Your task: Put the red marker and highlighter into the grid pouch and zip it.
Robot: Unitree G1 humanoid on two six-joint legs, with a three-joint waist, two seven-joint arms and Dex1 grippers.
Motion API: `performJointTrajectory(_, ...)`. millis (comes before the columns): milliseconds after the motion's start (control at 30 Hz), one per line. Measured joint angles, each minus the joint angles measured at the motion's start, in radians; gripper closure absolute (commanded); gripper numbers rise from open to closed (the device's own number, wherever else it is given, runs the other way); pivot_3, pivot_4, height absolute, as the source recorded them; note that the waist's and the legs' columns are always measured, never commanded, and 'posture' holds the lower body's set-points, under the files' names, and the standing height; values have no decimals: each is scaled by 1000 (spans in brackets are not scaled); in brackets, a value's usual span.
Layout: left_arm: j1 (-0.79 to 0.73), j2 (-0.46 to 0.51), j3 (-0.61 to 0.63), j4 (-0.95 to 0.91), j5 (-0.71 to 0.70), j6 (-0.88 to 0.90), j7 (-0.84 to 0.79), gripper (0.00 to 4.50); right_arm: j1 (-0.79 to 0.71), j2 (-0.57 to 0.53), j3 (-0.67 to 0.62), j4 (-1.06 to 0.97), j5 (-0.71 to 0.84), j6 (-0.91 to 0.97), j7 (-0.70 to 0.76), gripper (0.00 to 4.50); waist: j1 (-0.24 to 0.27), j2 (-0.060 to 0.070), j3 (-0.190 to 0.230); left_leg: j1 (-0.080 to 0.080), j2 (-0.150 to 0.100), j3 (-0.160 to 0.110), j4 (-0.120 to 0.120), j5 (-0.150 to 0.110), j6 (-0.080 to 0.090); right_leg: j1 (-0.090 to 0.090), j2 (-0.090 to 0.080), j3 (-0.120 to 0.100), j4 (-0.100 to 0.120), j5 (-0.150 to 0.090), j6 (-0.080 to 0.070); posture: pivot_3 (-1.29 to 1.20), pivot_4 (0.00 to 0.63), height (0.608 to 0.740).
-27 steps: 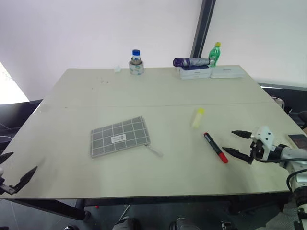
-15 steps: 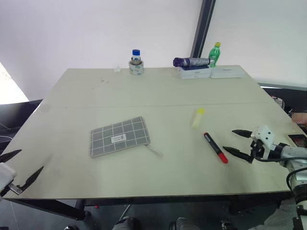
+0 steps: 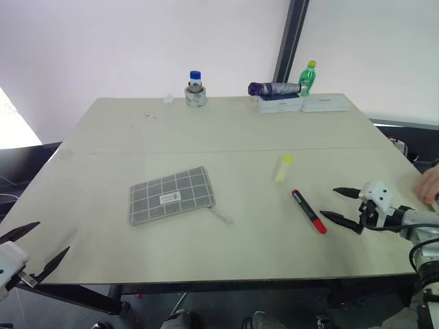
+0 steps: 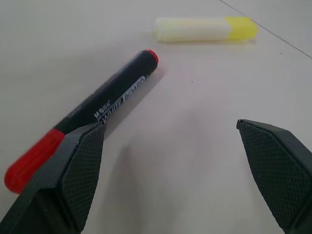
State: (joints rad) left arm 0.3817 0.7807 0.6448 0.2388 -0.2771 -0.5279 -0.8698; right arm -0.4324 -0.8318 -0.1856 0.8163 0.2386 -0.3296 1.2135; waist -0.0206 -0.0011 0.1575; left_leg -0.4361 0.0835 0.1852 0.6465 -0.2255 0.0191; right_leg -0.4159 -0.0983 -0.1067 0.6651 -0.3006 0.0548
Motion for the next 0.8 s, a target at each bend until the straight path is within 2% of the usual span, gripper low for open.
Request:
performJointTrajectory(433, -6, 1, 0, -41, -14, -1, 9, 0, 8, -13, 0, 55, -20, -50, -13, 45, -2, 0, 0, 0, 0, 0, 0, 0, 0, 0, 0, 0, 0, 0, 0, 0, 150, 740)
performJointTrajectory(533, -21, 1, -3, -42, 19, -28, 27, 0, 7, -10, 0, 50, -19, -45, -16, 45, -1, 0, 0, 0, 0, 0, 0, 0, 0, 0, 0, 0, 0, 0, 0, 0, 150, 740)
performJointTrajectory(667, -122, 64, -59, 77, 211, -218, 91, 0, -11, 94, 13, -120, 26, 86, -48, 45, -3, 0, 0, 0, 1, 0, 0, 1, -1, -1, 1, 0, 0, 2, -2, 0, 150, 740)
performJointTrajectory(800, -249, 128, -126, 211, 338, -365, 164, 0, -45, 209, 65, -287, 43, 220, -114, 45, -3, 0, 0, -1, 1, 1, -1, 1, 0, -3, 0, -1, 0, 3, -1, 0, 150, 740)
